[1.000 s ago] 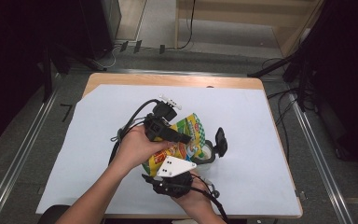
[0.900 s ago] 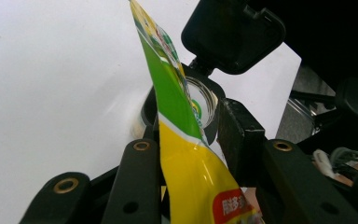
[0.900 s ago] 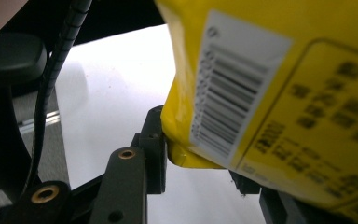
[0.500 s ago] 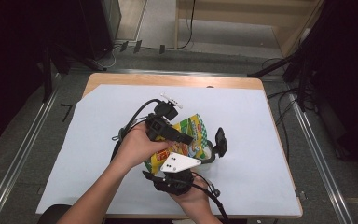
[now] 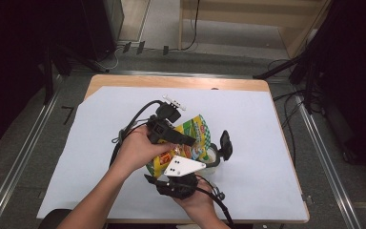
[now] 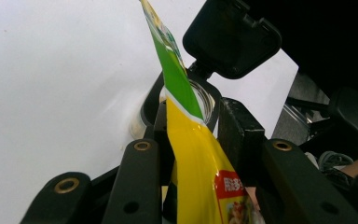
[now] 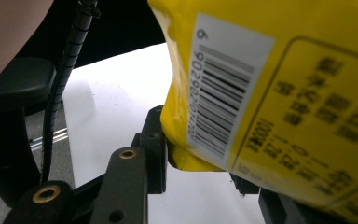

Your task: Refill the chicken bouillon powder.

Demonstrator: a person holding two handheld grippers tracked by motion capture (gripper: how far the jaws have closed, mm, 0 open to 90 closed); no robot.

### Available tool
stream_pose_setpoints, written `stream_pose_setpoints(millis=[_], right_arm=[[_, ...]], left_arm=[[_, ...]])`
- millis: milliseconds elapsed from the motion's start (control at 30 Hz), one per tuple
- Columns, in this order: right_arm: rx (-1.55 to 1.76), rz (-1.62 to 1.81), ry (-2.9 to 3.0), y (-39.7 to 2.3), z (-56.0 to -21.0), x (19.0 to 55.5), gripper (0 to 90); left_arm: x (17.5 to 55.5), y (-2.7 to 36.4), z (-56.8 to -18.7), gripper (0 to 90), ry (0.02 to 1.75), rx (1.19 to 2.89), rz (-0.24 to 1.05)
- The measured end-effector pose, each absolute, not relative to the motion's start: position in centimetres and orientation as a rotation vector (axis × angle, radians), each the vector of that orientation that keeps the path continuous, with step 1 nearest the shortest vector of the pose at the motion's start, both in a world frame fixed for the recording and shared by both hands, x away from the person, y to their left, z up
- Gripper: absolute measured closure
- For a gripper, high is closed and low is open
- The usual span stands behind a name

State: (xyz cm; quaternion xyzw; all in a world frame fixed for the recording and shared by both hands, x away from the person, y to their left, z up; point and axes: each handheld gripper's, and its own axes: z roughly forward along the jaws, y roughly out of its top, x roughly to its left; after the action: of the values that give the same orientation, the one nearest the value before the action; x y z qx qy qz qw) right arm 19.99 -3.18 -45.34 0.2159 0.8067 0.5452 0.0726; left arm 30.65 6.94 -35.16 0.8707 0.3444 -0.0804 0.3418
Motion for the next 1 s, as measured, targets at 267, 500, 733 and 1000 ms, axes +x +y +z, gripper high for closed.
stream_pose_setpoints(millis=[267,500,733,1000], right_arm=[[0.644,1.609,2.440,-3.10,-45.45,20.38,64.5],[0.640,1.603,2.457,-2.79,-45.32,20.59,63.1],[0.638,1.571,2.455,-2.83,-44.88,20.63,63.9],[0.640,1.576,2.437,-3.04,-44.85,20.19,64.8]], left_arm=[[31.20,7.22,-35.56,73.4,0.900,2.250,-0.235],[31.36,7.38,-35.45,73.6,0.918,2.248,-0.231],[31.32,7.33,-35.09,73.8,0.920,2.228,-0.228],[31.16,7.01,-35.05,74.1,0.907,2.232,-0.237]])
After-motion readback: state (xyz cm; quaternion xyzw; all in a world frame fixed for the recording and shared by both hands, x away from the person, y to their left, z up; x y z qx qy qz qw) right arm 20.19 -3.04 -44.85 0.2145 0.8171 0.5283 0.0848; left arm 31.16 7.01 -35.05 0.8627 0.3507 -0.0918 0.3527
